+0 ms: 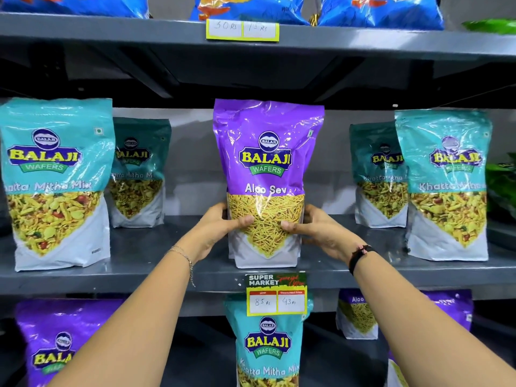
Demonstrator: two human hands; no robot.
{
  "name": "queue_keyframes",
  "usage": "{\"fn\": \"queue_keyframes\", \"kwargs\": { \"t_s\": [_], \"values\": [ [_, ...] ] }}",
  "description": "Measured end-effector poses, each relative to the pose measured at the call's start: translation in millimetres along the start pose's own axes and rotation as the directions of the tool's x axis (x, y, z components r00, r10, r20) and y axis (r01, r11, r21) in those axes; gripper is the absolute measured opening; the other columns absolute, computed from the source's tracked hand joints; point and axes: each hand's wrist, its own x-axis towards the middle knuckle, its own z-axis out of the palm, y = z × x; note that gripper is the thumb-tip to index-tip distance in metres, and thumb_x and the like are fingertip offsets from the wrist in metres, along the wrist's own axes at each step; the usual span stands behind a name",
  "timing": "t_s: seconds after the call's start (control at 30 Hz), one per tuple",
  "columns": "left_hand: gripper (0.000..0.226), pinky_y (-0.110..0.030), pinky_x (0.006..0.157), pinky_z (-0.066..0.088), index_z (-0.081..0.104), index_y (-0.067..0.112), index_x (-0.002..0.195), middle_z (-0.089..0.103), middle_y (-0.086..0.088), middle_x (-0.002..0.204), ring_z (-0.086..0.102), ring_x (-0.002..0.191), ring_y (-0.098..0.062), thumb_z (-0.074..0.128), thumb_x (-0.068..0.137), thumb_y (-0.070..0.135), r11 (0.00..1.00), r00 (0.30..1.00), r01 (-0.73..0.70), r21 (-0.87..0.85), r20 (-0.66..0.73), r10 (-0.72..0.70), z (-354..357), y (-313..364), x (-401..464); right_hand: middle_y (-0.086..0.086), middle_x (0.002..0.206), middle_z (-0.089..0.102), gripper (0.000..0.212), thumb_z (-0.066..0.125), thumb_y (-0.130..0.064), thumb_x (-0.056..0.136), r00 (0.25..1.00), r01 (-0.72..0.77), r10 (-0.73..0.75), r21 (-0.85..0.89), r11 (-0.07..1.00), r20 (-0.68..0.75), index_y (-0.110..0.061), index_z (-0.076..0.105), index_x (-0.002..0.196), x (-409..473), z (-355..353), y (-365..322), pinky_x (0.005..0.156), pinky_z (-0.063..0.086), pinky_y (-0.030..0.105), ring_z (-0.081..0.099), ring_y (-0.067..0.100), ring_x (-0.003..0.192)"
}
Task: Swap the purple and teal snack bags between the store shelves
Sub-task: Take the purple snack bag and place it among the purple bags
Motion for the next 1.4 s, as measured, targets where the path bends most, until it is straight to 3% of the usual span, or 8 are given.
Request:
{"fn": "queue_keyframes", "kwargs": {
  "t_s": [0.13,0.33,0.5,0.77,0.93,1.1,1.27,1.4],
  "values": [
    [0.045,-0.014,0.064,0.051,0.059,0.026,0.086,0.065,0.006,0.093,0.060,0.094,-0.018,0.082,0.048,0.033,0.997,0.993,-0.075,0.005,-0.096,0.075,-13,2,-28,-0.005,0.097,0.065,0.032,0.073,-0.015,0.070,0.991,0.135,-0.136,-0.077,0.988,-0.009,-0.024,0.054,0.095,-20,21,-8,0.062,0.050,0.007,0.061,0.002,0.085],
    [0.037,-0.006,0.055,0.047,0.061,0.027,0.082,0.071,0.024,0.065,0.062,0.076,-0.005,0.081,0.051,0.032,0.988,0.965,-0.143,0.061,-0.214,0.153,-45,9,-91,-0.003,0.101,0.067,0.043,0.072,-0.023,0.069,0.960,0.276,-0.279,-0.159,0.948,0.003,-0.014,0.056,0.108,-50,74,-18,0.083,0.052,0.016,0.063,0.005,0.091],
    [0.069,-0.011,0.062,0.051,0.064,0.027,0.077,0.073,0.023,0.070,0.065,0.073,0.004,0.080,0.020,0.062,0.989,0.948,-0.113,0.095,-0.289,0.136,-77,4,-155,-0.006,0.094,0.067,0.060,0.069,-0.043,0.054,0.953,0.304,-0.302,-0.115,0.946,0.039,-0.011,0.057,0.103,-74,133,-7,0.075,0.051,0.014,0.062,0.002,0.082],
    [0.071,-0.007,0.066,0.048,0.060,0.028,0.083,0.071,0.027,0.073,0.062,0.072,0.010,0.079,0.023,0.062,0.995,0.935,0.014,0.103,-0.354,0.023,-89,-64,-241,-0.016,0.095,0.064,0.044,0.079,-0.037,0.057,0.978,0.193,-0.179,-0.140,0.971,0.106,-0.038,0.050,0.090,-107,201,79,0.082,0.050,0.019,0.062,-0.002,0.088],
    [0.086,-0.007,0.063,0.049,0.046,0.022,0.092,0.064,0.004,0.094,0.062,0.073,0.009,0.086,0.020,0.047,0.989,0.925,0.146,-0.033,-0.350,-0.149,-81,-134,-268,-0.027,0.099,0.057,0.050,0.077,-0.038,0.058,0.990,0.086,-0.064,-0.173,0.981,0.129,-0.045,0.043,0.094,-125,224,150,0.088,0.046,0.027,0.058,0.001,0.099],
    [0.055,-0.006,0.070,0.049,0.044,0.022,0.093,0.056,0.000,0.101,0.060,0.077,0.014,0.073,0.051,0.003,0.964,0.912,0.251,-0.093,-0.312,-0.268,-65,-197,-268,0.006,0.119,0.055,0.075,0.068,-0.063,0.055,0.987,-0.056,0.096,-0.284,0.957,0.132,-0.035,0.037,0.117,-123,231,216,0.099,0.042,0.040,0.047,0.020,0.118],
    [0.056,-0.008,0.076,0.049,0.039,0.014,0.117,0.054,0.000,0.110,0.054,0.096,0.000,0.060,0.071,-0.012,0.947,0.884,0.312,-0.070,-0.345,-0.317,-60,-250,-248,0.008,0.120,0.053,0.068,0.074,-0.033,0.067,0.977,-0.157,0.193,-0.296,0.942,0.096,-0.020,0.037,0.121,-103,229,254,0.094,0.036,0.033,0.038,0.023,0.120],
    [0.056,-0.001,0.070,0.044,0.039,0.002,0.122,0.049,-0.010,0.116,0.053,0.084,0.019,0.058,0.072,-0.014,0.947,0.871,0.322,-0.012,-0.387,-0.301,-57,-277,-225,0.010,0.123,0.053,0.070,0.075,-0.030,0.066,0.975,-0.194,0.216,-0.270,0.943,0.054,-0.020,0.034,0.123,-80,229,278,0.102,0.038,0.046,0.040,0.028,0.122]
  ]
}}
